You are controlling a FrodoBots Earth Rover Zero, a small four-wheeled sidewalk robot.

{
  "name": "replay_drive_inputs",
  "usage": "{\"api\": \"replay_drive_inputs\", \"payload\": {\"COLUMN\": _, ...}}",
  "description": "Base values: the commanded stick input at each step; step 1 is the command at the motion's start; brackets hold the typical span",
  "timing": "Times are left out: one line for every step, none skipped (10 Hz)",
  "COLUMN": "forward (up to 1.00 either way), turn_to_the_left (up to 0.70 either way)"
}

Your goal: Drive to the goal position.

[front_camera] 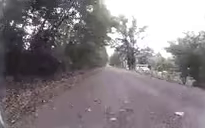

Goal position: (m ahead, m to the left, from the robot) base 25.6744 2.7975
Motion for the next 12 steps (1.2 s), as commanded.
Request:
{"api": "replay_drive_inputs", "payload": {"forward": 0.70, "turn_to_the_left": 0.00}}
{"api": "replay_drive_inputs", "payload": {"forward": 0.70, "turn_to_the_left": 0.00}}
{"api": "replay_drive_inputs", "payload": {"forward": 0.70, "turn_to_the_left": 0.00}}
{"api": "replay_drive_inputs", "payload": {"forward": 0.70, "turn_to_the_left": 0.00}}
{"api": "replay_drive_inputs", "payload": {"forward": 0.70, "turn_to_the_left": 0.00}}
{"api": "replay_drive_inputs", "payload": {"forward": 0.70, "turn_to_the_left": 0.00}}
{"api": "replay_drive_inputs", "payload": {"forward": 0.70, "turn_to_the_left": 0.00}}
{"api": "replay_drive_inputs", "payload": {"forward": 0.70, "turn_to_the_left": 0.00}}
{"api": "replay_drive_inputs", "payload": {"forward": 0.70, "turn_to_the_left": 0.00}}
{"api": "replay_drive_inputs", "payload": {"forward": 0.70, "turn_to_the_left": 0.00}}
{"api": "replay_drive_inputs", "payload": {"forward": 0.70, "turn_to_the_left": 0.00}}
{"api": "replay_drive_inputs", "payload": {"forward": 0.70, "turn_to_the_left": 0.00}}
